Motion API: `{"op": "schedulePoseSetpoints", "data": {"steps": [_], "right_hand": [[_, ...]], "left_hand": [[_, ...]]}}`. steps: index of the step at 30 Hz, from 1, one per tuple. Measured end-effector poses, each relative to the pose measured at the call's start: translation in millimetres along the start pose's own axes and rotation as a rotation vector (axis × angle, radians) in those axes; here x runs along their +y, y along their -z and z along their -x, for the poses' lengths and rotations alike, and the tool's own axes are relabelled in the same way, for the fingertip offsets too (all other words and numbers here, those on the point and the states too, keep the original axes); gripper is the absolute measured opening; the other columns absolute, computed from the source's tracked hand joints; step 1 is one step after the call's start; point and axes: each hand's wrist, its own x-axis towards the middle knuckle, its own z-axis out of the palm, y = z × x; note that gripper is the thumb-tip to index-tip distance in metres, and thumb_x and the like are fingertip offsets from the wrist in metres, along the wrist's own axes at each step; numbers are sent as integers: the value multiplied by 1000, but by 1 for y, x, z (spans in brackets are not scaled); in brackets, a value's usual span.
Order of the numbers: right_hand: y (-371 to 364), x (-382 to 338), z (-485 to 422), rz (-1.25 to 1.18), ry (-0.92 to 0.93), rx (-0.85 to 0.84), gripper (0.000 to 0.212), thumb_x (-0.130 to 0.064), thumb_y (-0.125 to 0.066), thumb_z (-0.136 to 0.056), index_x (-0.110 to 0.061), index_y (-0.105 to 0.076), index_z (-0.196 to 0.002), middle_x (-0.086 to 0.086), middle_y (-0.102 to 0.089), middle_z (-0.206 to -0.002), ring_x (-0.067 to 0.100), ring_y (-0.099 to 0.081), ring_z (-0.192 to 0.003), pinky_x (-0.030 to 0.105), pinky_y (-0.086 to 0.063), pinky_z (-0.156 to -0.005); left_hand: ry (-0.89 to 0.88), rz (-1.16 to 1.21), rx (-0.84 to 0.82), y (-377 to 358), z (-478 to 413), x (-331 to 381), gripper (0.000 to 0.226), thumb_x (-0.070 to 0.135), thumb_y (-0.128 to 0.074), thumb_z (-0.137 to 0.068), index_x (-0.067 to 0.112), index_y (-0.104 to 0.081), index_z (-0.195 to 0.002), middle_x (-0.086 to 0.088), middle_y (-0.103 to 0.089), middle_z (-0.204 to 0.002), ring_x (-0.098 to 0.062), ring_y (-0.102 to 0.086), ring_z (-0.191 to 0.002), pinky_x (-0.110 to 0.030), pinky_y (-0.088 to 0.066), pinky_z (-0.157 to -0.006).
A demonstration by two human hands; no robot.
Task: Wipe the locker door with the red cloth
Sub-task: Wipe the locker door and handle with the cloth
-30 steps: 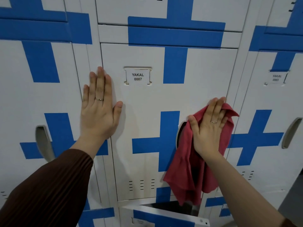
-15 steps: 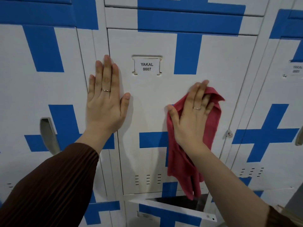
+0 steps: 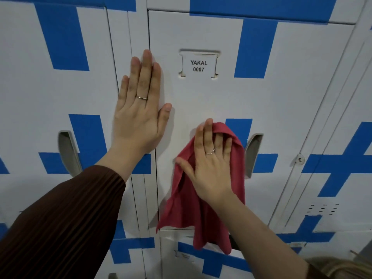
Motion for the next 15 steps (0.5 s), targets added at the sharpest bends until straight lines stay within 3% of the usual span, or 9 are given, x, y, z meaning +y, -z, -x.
{"op": "schedulePoseSetpoints", "data": {"steps": [3, 5, 10, 13, 15], "right_hand": [[-19, -16, 16, 41, 46, -16, 88, -63, -28, -84, -14, 16, -142, 1, 29, -149, 30, -6, -134, 43, 11, -111], [-34, -21, 39, 84, 94, -43, 88, -64, -26, -83, -13, 14, -142, 4, 25, -150, 27, -21, -127, 46, -1, -110], [-50, 6, 89, 76, 176, -120, 84, -65, -23, -82, -20, 11, -144, -2, 22, -152, 18, -34, -116, 42, -16, -102], [-41, 7, 69, 82, 105, -37, 84, -67, -22, -81, -21, 12, -143, -3, 24, -151, 23, -32, -117, 43, -12, -103], [-31, -9, 40, 20, -4, 37, 89, -68, -26, -80, -19, 14, -143, -3, 27, -149, 30, -18, -129, 45, 2, -108]], "left_hand": [[-4, -3, 5, 0, 0, -1, 61, 32, -28, -96, 0, -12, -145, -24, -15, -152, -32, -6, -140, -32, 4, -116], [-7, -2, 12, 1, 0, -1, 61, 32, -27, -96, -1, -13, -145, -24, -16, -151, -32, -6, -140, -32, 3, -116], [-3, -1, 15, 1, 0, -1, 60, 32, -27, -96, -1, -15, -145, -24, -17, -151, -31, -7, -140, -34, 1, -116], [5, -3, 23, 1, 1, -1, 60, 33, -26, -96, -1, -16, -145, -24, -17, -151, -32, -8, -140, -34, 0, -116], [8, 1, 22, 0, 1, -1, 60, 33, -26, -96, -1, -16, -145, -24, -18, -151, -32, -9, -140, -34, 1, -115]]}}
